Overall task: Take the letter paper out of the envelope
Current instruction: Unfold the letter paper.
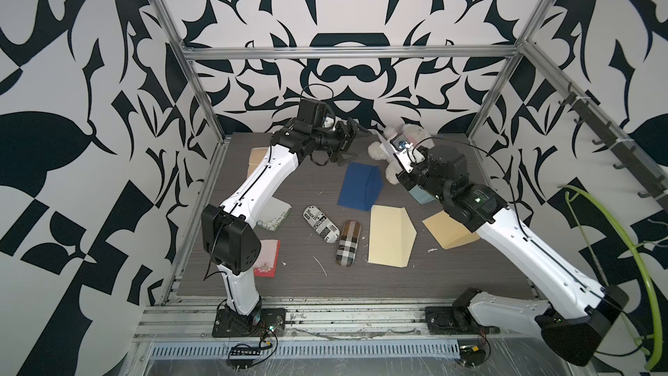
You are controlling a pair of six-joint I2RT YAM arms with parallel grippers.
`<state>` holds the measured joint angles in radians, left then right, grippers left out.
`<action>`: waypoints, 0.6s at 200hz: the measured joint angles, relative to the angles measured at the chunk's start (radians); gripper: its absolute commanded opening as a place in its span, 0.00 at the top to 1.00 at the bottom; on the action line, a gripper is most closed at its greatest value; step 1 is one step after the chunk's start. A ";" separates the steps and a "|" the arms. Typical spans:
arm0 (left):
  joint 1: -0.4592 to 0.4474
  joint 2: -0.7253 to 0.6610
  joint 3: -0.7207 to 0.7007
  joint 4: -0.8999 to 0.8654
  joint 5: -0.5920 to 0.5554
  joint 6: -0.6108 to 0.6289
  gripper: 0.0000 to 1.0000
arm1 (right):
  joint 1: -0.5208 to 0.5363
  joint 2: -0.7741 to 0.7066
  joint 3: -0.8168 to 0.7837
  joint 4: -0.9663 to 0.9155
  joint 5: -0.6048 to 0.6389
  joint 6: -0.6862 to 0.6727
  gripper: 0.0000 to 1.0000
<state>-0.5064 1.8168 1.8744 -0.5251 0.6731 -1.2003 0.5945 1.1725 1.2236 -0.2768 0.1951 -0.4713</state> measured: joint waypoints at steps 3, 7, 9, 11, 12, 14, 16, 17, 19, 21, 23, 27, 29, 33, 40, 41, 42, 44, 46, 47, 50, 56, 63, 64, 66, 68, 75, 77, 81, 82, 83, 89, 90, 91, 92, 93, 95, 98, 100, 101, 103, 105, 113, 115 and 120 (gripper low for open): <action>0.000 0.000 0.000 -0.002 0.000 -0.003 0.13 | 0.004 0.000 -0.005 0.007 0.011 -0.021 1.00; 0.000 0.000 0.000 -0.004 0.000 -0.006 0.13 | 0.011 0.001 -0.012 0.015 0.024 -0.051 1.00; 0.000 0.000 0.000 -0.005 0.000 -0.009 0.13 | 0.014 0.001 -0.016 0.020 0.031 -0.065 1.00; 0.000 0.000 0.000 -0.006 0.000 -0.009 0.13 | 0.016 0.002 -0.018 0.022 0.035 -0.074 1.00; 0.000 0.000 0.000 -0.006 0.000 -0.010 0.13 | 0.018 0.003 -0.020 0.025 0.040 -0.085 1.00; -0.001 0.000 0.000 -0.007 0.000 -0.013 0.13 | 0.021 0.004 -0.023 0.026 0.045 -0.097 1.00; -0.001 0.000 0.000 -0.008 0.000 -0.016 0.13 | 0.023 0.005 -0.024 0.027 0.051 -0.111 1.00; -0.001 0.000 0.000 -0.009 0.000 -0.016 0.13 | 0.024 0.006 -0.025 0.027 0.053 -0.115 1.00; -0.002 0.000 0.000 -0.010 -0.001 -0.016 0.13 | 0.026 0.008 -0.027 0.029 0.059 -0.127 1.00; -0.003 0.000 0.000 -0.011 -0.001 -0.018 0.14 | 0.030 0.010 -0.029 0.032 0.064 -0.142 1.00; -0.003 0.000 0.000 -0.013 -0.001 -0.022 0.14 | 0.032 0.013 -0.030 0.034 0.070 -0.153 1.00; -0.004 0.000 0.000 -0.014 -0.003 -0.025 0.14 | 0.038 0.018 -0.032 0.038 0.080 -0.174 1.00; -0.005 0.000 0.000 -0.015 -0.003 -0.027 0.14 | 0.041 0.021 -0.033 0.040 0.085 -0.187 1.00; -0.005 0.000 0.000 -0.016 -0.005 -0.033 0.14 | 0.046 0.027 -0.035 0.043 0.094 -0.207 1.00; -0.005 -0.001 -0.001 -0.015 -0.009 -0.039 0.14 | 0.055 0.037 -0.039 0.054 0.106 -0.237 1.00; -0.005 -0.001 -0.001 -0.015 -0.010 -0.040 0.14 | 0.055 0.037 -0.039 0.055 0.107 -0.240 1.00; -0.005 -0.001 -0.001 -0.015 -0.010 -0.041 0.14 | 0.056 0.039 -0.040 0.058 0.109 -0.244 1.00; -0.005 -0.002 -0.002 -0.015 -0.012 -0.042 0.14 | 0.058 0.042 -0.042 0.060 0.112 -0.251 1.00; -0.006 -0.002 -0.003 -0.014 -0.013 -0.045 0.14 | 0.060 0.045 -0.042 0.062 0.114 -0.259 1.00; -0.006 -0.002 -0.003 -0.014 -0.013 -0.047 0.14 | 0.060 0.046 -0.043 0.063 0.115 -0.261 1.00; -0.007 -0.003 -0.004 -0.014 -0.015 -0.051 0.16 | 0.063 0.048 -0.044 0.066 0.119 -0.270 1.00; -0.009 -0.006 -0.010 -0.010 -0.018 -0.060 0.18 | 0.068 0.056 -0.045 0.071 0.126 -0.289 1.00; -0.011 -0.010 -0.019 -0.008 -0.020 -0.067 0.20 | 0.074 0.063 -0.046 0.076 0.133 -0.307 1.00; -0.011 -0.011 -0.020 -0.007 -0.021 -0.068 0.20 | 0.076 0.064 -0.046 0.077 0.134 -0.311 1.00; -0.011 -0.012 -0.022 -0.007 -0.021 -0.073 0.20 | 0.078 0.067 -0.046 0.079 0.136 -0.317 1.00; -0.012 -0.013 -0.024 -0.007 -0.022 -0.078 0.21 | 0.080 0.068 -0.046 0.079 0.137 -0.320 1.00; -0.014 -0.014 -0.031 -0.003 -0.024 -0.085 0.23 | 0.089 0.073 -0.046 0.085 0.143 -0.335 1.00; -0.014 -0.014 -0.032 -0.002 -0.024 -0.085 0.24 | 0.091 0.075 -0.046 0.087 0.145 -0.341 1.00; -0.016 -0.014 -0.034 0.000 -0.024 -0.091 0.25 | 0.096 0.078 -0.046 0.089 0.148 -0.348 1.00; -0.017 -0.014 -0.035 0.001 -0.025 -0.090 0.26 | 0.097 0.079 -0.046 0.090 0.150 -0.351 1.00; -0.017 -0.014 -0.035 0.001 -0.024 -0.089 0.26 | 0.097 0.079 -0.046 0.091 0.150 -0.352 1.00; -0.020 -0.014 -0.037 0.002 -0.024 -0.095 0.30 | 0.104 0.083 -0.046 0.095 0.155 -0.365 1.00; -0.020 -0.014 -0.037 0.002 -0.024 -0.094 0.31 | 0.105 0.084 -0.046 0.095 0.156 -0.366 1.00; -0.021 -0.014 -0.037 0.002 -0.024 -0.094 0.31 | 0.106 0.084 -0.046 0.096 0.157 -0.368 1.00; -0.021 -0.014 -0.037 0.002 -0.024 -0.096 0.32 | 0.108 0.084 -0.046 0.097 0.157 -0.369 1.00; -0.022 -0.014 -0.038 0.003 -0.024 -0.099 0.33 | 0.109 0.085 -0.046 0.098 0.159 -0.371 1.00; -0.023 -0.014 -0.038 0.004 -0.024 -0.101 0.35 | 0.112 0.086 -0.046 0.099 0.161 -0.374 1.00; -0.025 -0.014 -0.039 0.005 -0.023 -0.100 0.37 | 0.116 0.087 -0.046 0.101 0.162 -0.378 1.00; -0.026 -0.014 -0.039 0.005 -0.024 -0.108 0.39 | 0.119 0.089 -0.046 0.102 0.163 -0.381 1.00; -0.026 -0.014 -0.039 0.005 -0.024 -0.107 0.40 | 0.120 0.089 -0.046 0.103 0.164 -0.382 1.00; -0.027 -0.014 -0.039 0.006 -0.023 -0.100 0.42 | 0.123 0.090 -0.046 0.104 0.166 -0.386 1.00; -0.028 -0.014 -0.039 0.006 -0.023 -0.106 0.43 | 0.126 0.091 -0.046 0.106 0.166 -0.389 1.00; -0.030 -0.014 -0.039 0.012 -0.023 -0.117 0.48 | 0.139 0.095 -0.046 0.111 0.169 -0.400 1.00; -0.031 -0.014 -0.039 0.013 -0.021 -0.111 0.50 | 0.143 0.096 -0.046 0.112 0.169 -0.403 1.00; -0.031 -0.014 -0.039 0.017 -0.022 -0.121 0.55 | 0.150 0.098 -0.046 0.116 0.173 -0.409 1.00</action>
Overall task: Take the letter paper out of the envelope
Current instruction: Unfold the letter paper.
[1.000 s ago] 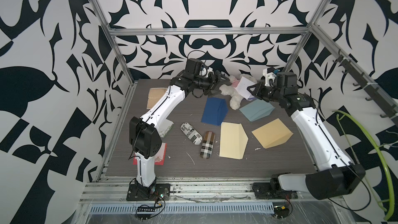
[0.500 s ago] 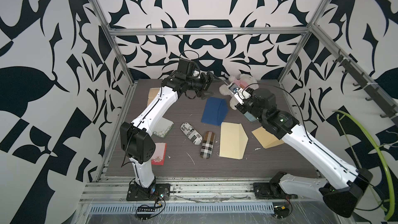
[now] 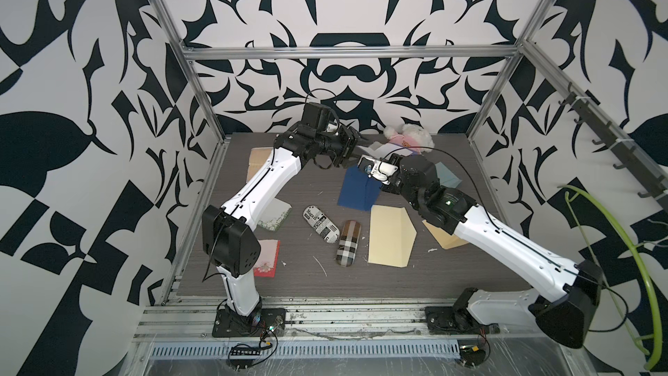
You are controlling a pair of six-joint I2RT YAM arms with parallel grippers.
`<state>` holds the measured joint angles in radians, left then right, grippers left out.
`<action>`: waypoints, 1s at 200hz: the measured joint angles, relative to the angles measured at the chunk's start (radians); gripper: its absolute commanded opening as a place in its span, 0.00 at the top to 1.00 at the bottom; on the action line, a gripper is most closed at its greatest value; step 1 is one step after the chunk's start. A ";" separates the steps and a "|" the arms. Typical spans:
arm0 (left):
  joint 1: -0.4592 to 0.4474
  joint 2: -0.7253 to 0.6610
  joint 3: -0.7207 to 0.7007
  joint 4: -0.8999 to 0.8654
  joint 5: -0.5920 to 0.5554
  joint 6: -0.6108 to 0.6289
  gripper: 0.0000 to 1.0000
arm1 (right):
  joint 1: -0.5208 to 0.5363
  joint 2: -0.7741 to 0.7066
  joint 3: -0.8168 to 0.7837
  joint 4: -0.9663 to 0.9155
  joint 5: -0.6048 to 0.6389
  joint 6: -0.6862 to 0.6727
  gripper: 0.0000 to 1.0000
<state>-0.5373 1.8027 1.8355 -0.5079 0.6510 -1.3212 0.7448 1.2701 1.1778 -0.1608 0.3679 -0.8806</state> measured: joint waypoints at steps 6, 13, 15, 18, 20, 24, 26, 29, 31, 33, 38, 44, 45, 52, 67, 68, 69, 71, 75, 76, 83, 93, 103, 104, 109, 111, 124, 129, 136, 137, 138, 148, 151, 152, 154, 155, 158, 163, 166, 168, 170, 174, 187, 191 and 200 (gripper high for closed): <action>-0.002 0.000 -0.001 0.006 0.000 -0.003 0.61 | 0.010 0.003 0.000 0.003 0.003 -0.008 1.00; -0.003 0.000 -0.002 0.013 0.001 -0.006 0.67 | 0.019 0.006 0.000 0.008 0.008 -0.014 1.00; -0.003 0.001 -0.002 0.014 0.002 -0.002 0.69 | 0.021 0.008 0.000 0.010 0.011 -0.015 1.00; -0.003 0.001 -0.002 0.017 0.003 -0.002 0.71 | 0.025 0.009 0.000 0.011 0.012 -0.017 1.00; -0.003 0.001 -0.002 0.018 0.003 -0.010 0.73 | 0.026 0.010 0.000 0.013 0.013 -0.017 1.00; -0.003 0.001 -0.002 0.023 0.005 -0.003 0.77 | 0.030 0.013 0.000 0.015 0.016 -0.018 1.00; -0.003 0.002 -0.003 0.026 0.004 -0.013 0.79 | 0.031 0.014 0.000 0.017 0.018 -0.018 1.00; -0.003 0.003 -0.003 0.029 0.007 -0.005 0.83 | 0.034 0.015 0.000 0.020 0.019 -0.018 1.00; -0.003 0.003 -0.003 0.029 0.008 -0.005 0.86 | 0.035 0.016 0.000 0.021 0.021 -0.018 1.00; -0.003 0.003 -0.003 0.033 0.007 -0.016 0.88 | 0.036 0.017 0.000 0.023 0.022 -0.017 1.00; -0.003 0.004 -0.004 0.037 0.011 -0.011 0.93 | 0.038 0.019 0.000 0.026 0.023 -0.017 1.00; -0.003 0.005 -0.004 0.042 0.014 -0.007 1.00 | 0.039 0.021 0.000 0.031 0.028 -0.016 1.00; -0.003 0.005 -0.005 0.042 0.014 -0.014 1.00 | 0.040 0.021 0.000 0.031 0.028 -0.016 1.00; -0.003 0.005 -0.008 0.048 0.014 -0.019 1.00 | 0.040 0.022 0.000 0.035 0.034 -0.012 1.00; 0.002 0.005 -0.013 0.060 0.015 -0.013 1.00 | 0.040 0.023 0.000 0.040 0.042 0.004 1.00; 0.002 0.005 -0.013 0.060 0.015 -0.014 1.00 | 0.040 0.023 0.000 0.040 0.042 0.006 1.00; 0.002 0.005 -0.013 0.061 0.015 -0.014 1.00 | 0.040 0.023 0.000 0.040 0.043 0.007 1.00; 0.003 0.005 -0.014 0.061 0.015 -0.014 1.00 | 0.040 0.023 0.000 0.042 0.044 0.010 1.00; 0.005 0.005 -0.014 0.063 0.016 -0.014 1.00 | 0.040 0.023 0.002 0.042 0.047 0.020 0.93; 0.005 0.005 -0.014 0.063 0.016 -0.014 1.00 | 0.040 0.023 0.002 0.043 0.047 0.021 0.93; 0.007 0.005 -0.016 0.069 0.016 -0.013 1.00 | 0.040 0.023 0.006 0.043 0.052 0.042 0.83; 0.011 0.005 -0.018 0.084 0.015 -0.010 1.00 | 0.039 0.026 0.022 0.031 0.059 0.097 0.69; 0.016 0.005 -0.019 0.102 0.010 -0.003 1.00 | 0.039 0.026 0.041 0.015 0.064 0.145 0.54; 0.016 0.005 -0.019 0.103 0.010 -0.002 1.00 | 0.039 0.026 0.043 0.013 0.064 0.148 0.53; 0.021 0.005 -0.019 0.116 0.006 0.005 1.00 | 0.037 0.024 0.052 0.000 0.065 0.200 0.47; 0.023 0.005 -0.020 0.122 0.004 0.007 1.00 | 0.037 0.023 0.055 -0.003 0.065 0.205 0.44; 0.039 0.003 -0.024 0.165 -0.004 0.021 1.00 | 0.036 0.004 0.069 -0.040 0.066 0.324 0.33; 0.045 0.002 -0.028 0.183 -0.006 0.027 1.00 | 0.035 -0.009 0.074 -0.063 0.066 0.392 0.29; 0.055 -0.001 -0.037 0.214 -0.011 0.037 1.00 | 0.035 -0.028 0.079 -0.092 0.066 0.473 0.25; 0.056 -0.002 -0.038 0.216 -0.011 0.037 1.00 | 0.034 -0.030 0.079 -0.094 0.066 0.478 0.24; 0.056 -0.002 -0.039 0.219 -0.012 0.038 1.00 | 0.034 -0.035 0.080 -0.101 0.065 0.498 0.24; 0.066 -0.006 -0.054 0.258 -0.017 0.050 1.00 | 0.027 -0.075 0.082 -0.142 0.055 0.640 0.18; 0.069 -0.008 -0.059 0.270 -0.020 0.055 1.00 | 0.025 -0.087 0.082 -0.153 0.052 0.664 0.17; 0.069 -0.008 -0.060 0.273 -0.020 0.056 1.00 | 0.023 -0.093 0.082 -0.159 0.050 0.691 0.17; 0.071 -0.009 -0.064 0.282 -0.020 0.058 1.00 | 0.020 -0.100 0.082 -0.164 0.046 0.717 0.17; 0.072 -0.009 -0.066 0.285 -0.021 0.060 1.00 | 0.018 -0.106 0.082 -0.168 0.042 0.734 0.17; 0.075 -0.011 -0.071 0.296 -0.023 0.063 1.00 | 0.013 -0.117 0.082 -0.179 0.036 0.760 0.16; 0.080 -0.015 -0.083 0.318 -0.025 0.068 1.00 | -0.005 -0.142 0.082 -0.193 0.011 0.841 0.17; 0.082 -0.017 -0.089 0.330 -0.024 0.069 1.00 | -0.020 -0.158 0.082 -0.202 -0.006 0.893 0.16; 0.084 -0.019 -0.093 0.337 -0.025 0.071 1.00 | -0.030 -0.168 0.082 -0.203 -0.021 0.928 0.16; 0.086 -0.020 -0.098 0.347 -0.026 0.072 1.00 | -0.037 -0.174 0.082 -0.205 -0.032 0.945 0.16; 0.088 -0.022 -0.106 0.364 -0.025 0.073 1.00 | -0.064 -0.192 0.081 -0.209 -0.064 1.010 0.16; 0.095 -0.030 -0.131 0.418 -0.024 0.076 1.00 | -0.170 -0.237 0.072 -0.190 -0.187 1.210 0.17; 0.097 -0.031 -0.137 0.433 -0.023 0.077 1.00 | -0.208 -0.244 0.064 -0.174 -0.231 1.276 0.17; 0.098 -0.034 -0.148 0.470 -0.021 0.076 1.00 | -0.285 -0.248 0.040 -0.119 -0.330 1.430 0.17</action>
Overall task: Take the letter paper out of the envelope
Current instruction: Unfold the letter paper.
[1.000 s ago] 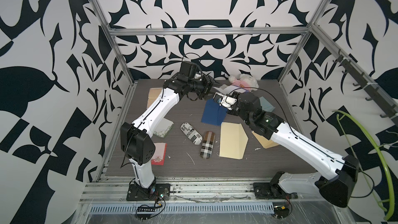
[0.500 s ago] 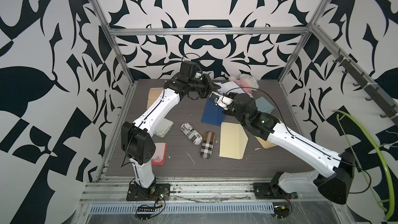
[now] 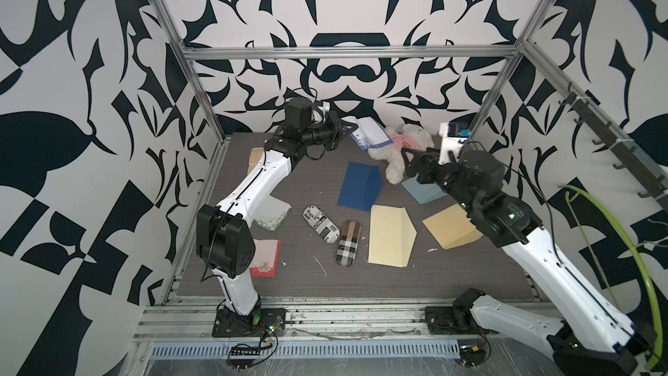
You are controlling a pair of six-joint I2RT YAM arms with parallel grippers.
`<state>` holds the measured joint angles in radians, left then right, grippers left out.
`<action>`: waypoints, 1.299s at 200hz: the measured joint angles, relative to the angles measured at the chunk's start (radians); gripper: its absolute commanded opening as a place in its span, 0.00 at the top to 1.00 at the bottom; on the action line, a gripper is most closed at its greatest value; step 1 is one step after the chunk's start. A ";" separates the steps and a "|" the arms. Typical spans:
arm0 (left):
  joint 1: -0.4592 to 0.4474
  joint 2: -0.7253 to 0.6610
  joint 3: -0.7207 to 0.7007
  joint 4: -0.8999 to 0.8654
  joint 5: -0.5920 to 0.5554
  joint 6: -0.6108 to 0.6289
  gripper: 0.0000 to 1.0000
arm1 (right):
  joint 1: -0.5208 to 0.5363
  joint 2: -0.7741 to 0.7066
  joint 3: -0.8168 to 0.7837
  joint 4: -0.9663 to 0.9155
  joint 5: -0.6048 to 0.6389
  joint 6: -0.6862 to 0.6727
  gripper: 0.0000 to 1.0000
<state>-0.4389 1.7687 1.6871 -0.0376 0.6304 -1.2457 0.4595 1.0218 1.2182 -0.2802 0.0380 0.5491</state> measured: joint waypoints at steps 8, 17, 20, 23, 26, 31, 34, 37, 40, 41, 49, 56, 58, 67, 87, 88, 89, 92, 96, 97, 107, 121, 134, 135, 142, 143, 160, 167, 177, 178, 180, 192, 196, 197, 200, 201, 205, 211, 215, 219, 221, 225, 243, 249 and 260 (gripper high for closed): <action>0.000 -0.002 -0.010 0.037 0.004 -0.001 1.00 | -0.058 0.008 -0.023 0.053 -0.082 0.133 0.16; 0.000 -0.002 -0.014 0.069 0.007 -0.004 1.00 | -0.096 0.032 -0.043 0.115 -0.164 0.269 0.14; 0.000 -0.002 -0.016 0.081 0.009 -0.005 1.00 | -0.102 0.043 -0.049 0.136 -0.186 0.307 0.13; 0.000 -0.002 -0.017 0.093 0.010 -0.007 1.00 | -0.109 0.058 -0.057 0.163 -0.212 0.352 0.12; 0.000 -0.002 -0.017 0.104 0.012 -0.008 1.00 | -0.111 0.069 -0.062 0.187 -0.232 0.387 0.12; 0.000 -0.002 -0.018 0.119 0.013 -0.011 1.00 | -0.112 0.093 -0.074 0.233 -0.267 0.454 0.12; 0.000 -0.002 -0.018 0.129 0.015 -0.011 1.00 | -0.111 0.106 -0.081 0.258 -0.285 0.490 0.12; 0.000 -0.003 -0.018 0.138 0.016 -0.012 1.00 | -0.109 0.127 -0.090 0.287 -0.302 0.528 0.12; 0.000 -0.003 -0.019 0.149 0.017 -0.015 1.00 | -0.108 0.143 -0.098 0.309 -0.315 0.558 0.12; 0.000 -0.003 -0.019 0.154 0.018 -0.015 1.00 | -0.106 0.151 -0.103 0.318 -0.321 0.571 0.12; 0.000 -0.005 -0.022 0.179 0.019 -0.020 1.00 | -0.102 0.192 -0.127 0.363 -0.351 0.647 0.12; 0.000 -0.008 -0.026 0.199 0.021 -0.026 1.00 | -0.099 0.221 -0.149 0.395 -0.370 0.706 0.11; 0.000 -0.009 -0.027 0.202 0.021 -0.027 1.00 | -0.099 0.226 -0.153 0.401 -0.373 0.716 0.11; 0.000 -0.013 -0.032 0.225 0.022 -0.037 1.00 | -0.097 0.250 -0.178 0.435 -0.388 0.779 0.11; 0.000 -0.023 -0.046 0.267 0.024 -0.055 1.00 | -0.093 0.287 -0.190 0.515 -0.401 0.887 0.16; 0.000 -0.023 -0.047 0.269 0.025 -0.056 1.00 | -0.093 0.288 -0.190 0.520 -0.401 0.890 0.16; 0.000 -0.024 -0.047 0.270 0.025 -0.058 1.00 | -0.093 0.291 -0.189 0.528 -0.402 0.896 0.16; 0.000 -0.025 -0.050 0.276 0.025 -0.059 1.00 | -0.093 0.295 -0.188 0.546 -0.402 0.911 0.17; 0.000 -0.027 -0.054 0.282 0.025 -0.063 1.00 | -0.093 0.304 -0.186 0.571 -0.404 0.925 0.17; 0.000 -0.028 -0.055 0.283 0.025 -0.063 1.00 | -0.093 0.306 -0.185 0.580 -0.405 0.932 0.18; 0.000 -0.035 -0.067 0.292 0.025 -0.068 1.00 | -0.090 0.329 -0.170 0.632 -0.406 0.969 0.19; 0.000 -0.044 -0.085 0.304 0.024 -0.073 1.00 | -0.084 0.370 -0.140 0.700 -0.406 1.007 0.22; 0.000 -0.050 -0.097 0.307 0.024 -0.075 1.00 | -0.079 0.402 -0.114 0.748 -0.405 1.038 0.28; 0.000 -0.050 -0.098 0.308 0.024 -0.075 1.00 | -0.078 0.404 -0.113 0.751 -0.405 1.038 0.28; 0.000 -0.053 -0.105 0.310 0.024 -0.076 1.00 | -0.074 0.420 -0.100 0.770 -0.406 1.050 0.31; 0.000 -0.054 -0.106 0.311 0.024 -0.075 1.00 | -0.073 0.423 -0.098 0.774 -0.405 1.053 0.31; 0.000 -0.060 -0.117 0.311 0.024 -0.077 1.00 | -0.058 0.455 -0.074 0.809 -0.405 1.084 0.40; 0.000 -0.063 -0.122 0.311 0.024 -0.078 1.00 | -0.052 0.466 -0.066 0.821 -0.405 1.093 0.43; 0.000 -0.066 -0.127 0.309 0.024 -0.079 1.00 | -0.046 0.481 -0.055 0.831 -0.406 1.102 0.47; 0.000 -0.067 -0.127 0.310 0.024 -0.079 1.00 | -0.045 0.484 -0.054 0.832 -0.406 1.107 0.47; -0.001 -0.067 -0.127 0.310 0.024 -0.079 1.00 | -0.045 0.486 -0.051 0.834 -0.405 1.107 0.48; -0.001 -0.068 -0.127 0.310 0.024 -0.081 1.00 | -0.040 0.500 -0.041 0.840 -0.408 1.114 0.51; -0.001 -0.069 -0.127 0.310 0.024 -0.081 1.00 | -0.039 0.504 -0.037 0.841 -0.408 1.115 0.52; -0.001 -0.070 -0.127 0.310 0.024 -0.081 1.00 | -0.039 0.505 -0.036 0.842 -0.409 1.117 0.52; -0.001 -0.070 -0.127 0.310 0.024 -0.081 1.00 | -0.039 0.507 -0.035 0.843 -0.408 1.120 0.52; -0.001 -0.070 -0.127 0.310 0.024 -0.081 1.00 | -0.039 0.507 -0.034 0.843 -0.408 1.119 0.53; -0.001 -0.071 -0.127 0.310 0.024 -0.082 1.00 | -0.038 0.510 -0.033 0.845 -0.408 1.121 0.53; -0.001 -0.073 -0.128 0.310 0.024 -0.082 1.00 | -0.038 0.512 -0.031 0.846 -0.408 1.122 0.55; -0.001 -0.074 -0.128 0.310 0.024 -0.082 1.00 | -0.038 0.512 -0.031 0.846 -0.408 1.120 0.57; -0.001 -0.076 -0.130 0.311 0.024 -0.082 1.00 | -0.038 0.512 -0.031 0.846 -0.407 1.123 0.59; -0.001 -0.077 -0.130 0.311 0.024 -0.082 1.00 | -0.038 0.512 -0.031 0.846 -0.407 1.121 0.60; -0.001 -0.079 -0.133 0.311 0.024 -0.082 1.00 | -0.038 0.512 -0.031 0.846 -0.406 1.125 0.61; -0.001 -0.093 -0.150 0.311 0.024 -0.082 1.00 | -0.038 0.510 -0.031 0.847 -0.401 1.120 0.67; -0.001 -0.097 -0.155 0.311 0.024 -0.082 1.00 | -0.039 0.510 -0.031 0.848 -0.400 1.120 0.68; -0.001 -0.102 -0.162 0.310 0.024 -0.082 1.00 | -0.039 0.510 -0.031 0.846 -0.396 1.119 0.72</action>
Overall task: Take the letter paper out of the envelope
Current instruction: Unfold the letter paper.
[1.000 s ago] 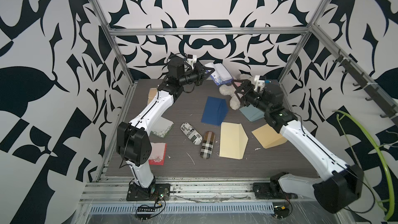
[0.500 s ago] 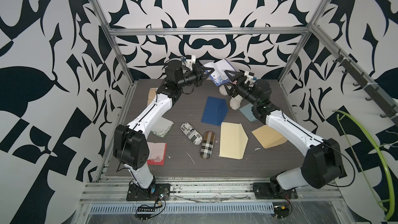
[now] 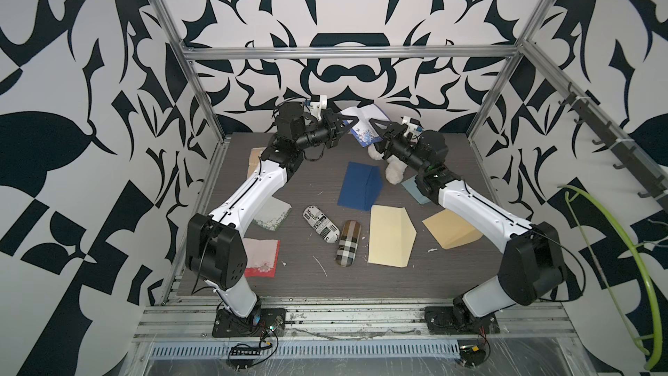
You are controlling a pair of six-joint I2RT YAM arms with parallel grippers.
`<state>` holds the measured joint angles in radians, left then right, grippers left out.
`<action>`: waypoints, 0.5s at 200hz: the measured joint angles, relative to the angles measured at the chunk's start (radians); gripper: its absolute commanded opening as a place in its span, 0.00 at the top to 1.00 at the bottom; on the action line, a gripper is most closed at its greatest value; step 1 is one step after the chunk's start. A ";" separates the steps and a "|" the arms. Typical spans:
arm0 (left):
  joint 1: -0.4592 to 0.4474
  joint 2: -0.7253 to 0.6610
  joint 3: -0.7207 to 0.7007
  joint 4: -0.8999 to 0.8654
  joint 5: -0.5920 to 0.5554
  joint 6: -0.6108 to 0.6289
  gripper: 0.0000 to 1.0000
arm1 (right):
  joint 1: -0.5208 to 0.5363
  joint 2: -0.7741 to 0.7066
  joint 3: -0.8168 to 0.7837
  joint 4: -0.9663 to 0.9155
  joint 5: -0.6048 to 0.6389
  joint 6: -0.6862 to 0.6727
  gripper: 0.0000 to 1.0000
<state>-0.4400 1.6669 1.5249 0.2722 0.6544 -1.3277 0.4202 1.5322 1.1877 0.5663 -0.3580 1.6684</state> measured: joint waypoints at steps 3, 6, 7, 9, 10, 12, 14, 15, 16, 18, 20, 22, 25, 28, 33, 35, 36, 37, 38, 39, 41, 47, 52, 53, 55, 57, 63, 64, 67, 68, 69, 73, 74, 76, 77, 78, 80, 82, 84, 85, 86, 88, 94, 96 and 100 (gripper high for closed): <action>0.000 0.000 0.000 0.000 0.000 0.000 1.00 | 0.000 0.000 0.000 0.000 0.001 -0.003 0.74; -0.001 -0.001 0.000 0.000 0.000 0.000 1.00 | 0.000 0.000 0.000 -0.001 0.003 0.001 0.76; -0.001 -0.001 -0.001 0.000 0.000 0.000 1.00 | 0.000 0.000 0.000 -0.001 0.003 -0.001 0.76; -0.001 -0.001 -0.001 0.000 0.000 0.000 1.00 | 0.000 0.000 0.000 -0.001 0.003 -0.003 0.77; -0.002 -0.002 -0.001 0.000 0.000 0.000 1.00 | 0.000 0.000 0.000 0.000 0.004 -0.004 0.78; -0.002 -0.002 -0.001 0.000 0.000 0.000 1.00 | 0.000 0.000 0.000 -0.001 0.004 0.000 0.79; -0.002 -0.002 -0.002 0.000 0.000 0.000 1.00 | 0.000 0.000 0.000 -0.001 0.004 -0.002 0.80; -0.002 -0.002 -0.002 0.000 0.000 0.000 1.00 | 0.000 0.000 0.000 -0.001 0.004 -0.004 0.80; -0.002 -0.002 -0.002 0.000 0.000 0.000 1.00 | 0.000 0.000 0.000 0.000 0.004 -0.005 0.81; -0.002 -0.002 -0.002 0.000 0.000 0.000 1.00 | 0.000 0.000 0.000 0.000 0.005 -0.001 0.82; -0.002 -0.002 -0.002 0.000 0.000 0.000 1.00 | 0.000 0.000 0.000 0.000 0.005 0.001 0.83; -0.002 -0.002 -0.003 0.001 0.000 0.000 1.00 | 0.000 0.000 0.000 0.000 0.005 -0.004 0.85; -0.002 -0.003 -0.003 0.001 0.000 0.000 1.00 | 0.000 0.000 0.000 0.002 0.005 0.004 0.86; -0.002 -0.003 -0.005 0.001 0.000 0.000 1.00 | 0.000 0.000 0.000 0.003 0.005 0.000 0.88; -0.003 -0.003 -0.007 0.001 0.000 0.000 1.00 | 0.000 0.001 0.000 0.006 0.005 0.006 0.90; -0.003 -0.003 -0.008 0.001 0.000 0.000 1.00 | 0.000 0.001 0.001 0.007 0.005 0.001 0.91; -0.003 -0.003 -0.009 0.001 0.000 0.000 1.00 | 0.000 0.001 0.001 0.008 0.004 0.001 0.91; -0.003 -0.003 -0.009 0.001 0.000 0.000 1.00 | 0.000 0.001 0.001 0.010 0.005 0.004 0.92; -0.003 -0.003 -0.010 0.001 0.000 0.000 1.00 | 0.000 0.002 0.001 0.010 0.005 0.007 0.92; -0.003 -0.003 -0.010 0.001 0.000 0.000 1.00 | 0.000 0.002 0.001 0.010 0.005 0.009 0.93; -0.003 -0.003 -0.011 0.001 0.000 0.000 1.00 | 0.000 0.002 0.001 0.011 0.004 0.004 0.94; -0.004 -0.003 -0.013 0.000 0.000 -0.001 1.00 | 0.000 0.003 0.002 0.015 0.004 0.006 0.96; -0.005 -0.003 -0.015 0.000 0.000 -0.001 1.00 | 0.000 0.003 0.003 0.015 0.005 0.010 0.98; -0.005 -0.003 -0.015 0.000 0.000 -0.001 1.00 | 0.000 0.003 0.003 0.015 0.005 0.009 0.98; -0.005 -0.003 -0.016 0.000 0.000 -0.001 1.00 | -0.001 0.003 0.003 0.015 0.005 0.004 0.99; -0.005 -0.003 -0.016 0.000 0.000 -0.001 1.00 | -0.001 0.003 0.003 0.015 0.005 0.009 1.00; -0.004 -0.003 -0.016 0.000 0.000 -0.001 1.00 | -0.002 0.003 0.003 0.014 0.005 0.005 1.00; -0.004 -0.003 -0.016 0.000 0.000 -0.001 1.00 | -0.002 0.003 0.003 0.014 0.005 0.005 1.00; -0.004 -0.003 -0.016 0.000 -0.001 -0.001 1.00 | -0.003 0.003 0.003 0.014 0.005 0.003 1.00; -0.005 -0.003 -0.016 0.000 -0.001 -0.001 1.00 | -0.003 0.003 0.003 0.014 0.004 0.002 1.00; -0.005 -0.003 -0.016 0.000 -0.001 -0.001 0.99 | -0.004 0.003 0.003 0.013 0.004 0.002 1.00; -0.005 -0.003 -0.016 0.000 -0.001 0.000 0.92 | -0.007 0.003 0.004 0.012 0.004 -0.001 1.00; -0.005 -0.003 -0.016 0.000 -0.001 0.000 0.90 | -0.007 0.003 0.005 0.011 0.003 -0.002 1.00; -0.005 -0.003 -0.016 0.000 -0.001 0.000 0.85 | -0.008 0.002 0.005 0.008 0.003 -0.005 1.00; -0.005 -0.003 -0.016 0.000 -0.001 0.000 0.83 | -0.009 0.002 0.005 0.007 0.003 -0.006 1.00; -0.005 -0.003 -0.016 0.000 -0.001 0.000 0.81 | -0.010 0.002 0.006 0.005 0.002 -0.006 1.00; -0.005 -0.003 -0.016 0.000 -0.001 0.000 0.76 | -0.011 0.002 0.006 0.003 0.002 -0.008 1.00; -0.005 -0.003 -0.016 -0.001 -0.001 0.002 0.72 | -0.012 0.000 0.008 -0.002 -0.001 -0.013 1.00; -0.005 -0.003 -0.016 -0.002 0.000 0.008 0.67 | -0.013 0.000 0.010 -0.008 -0.003 -0.018 1.00; -0.005 -0.003 -0.016 -0.002 0.000 0.008 0.65 | -0.014 0.000 0.011 -0.011 -0.005 -0.018 1.00; -0.005 -0.003 -0.016 -0.002 0.000 0.005 0.63 | -0.014 0.000 0.012 -0.013 -0.006 -0.019 1.00; -0.005 -0.003 -0.016 -0.004 0.000 0.004 0.58 | -0.016 -0.001 0.014 -0.021 -0.008 -0.026 1.00; -0.005 -0.005 -0.016 -0.013 0.000 0.014 0.47 | -0.021 -0.002 0.024 -0.046 -0.018 -0.039 1.00; -0.004 -0.005 -0.016 -0.020 -0.001 0.022 0.44 | -0.024 -0.004 0.028 -0.057 -0.024 -0.050 1.00; -0.004 -0.006 -0.016 -0.029 0.000 0.024 0.40 | -0.031 -0.006 0.039 -0.082 -0.034 -0.061 1.00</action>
<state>-0.4442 1.6604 1.5085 0.2428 0.6540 -1.3033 0.3897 1.5261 1.2263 0.4847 -0.3920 1.6070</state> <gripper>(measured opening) 0.405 0.046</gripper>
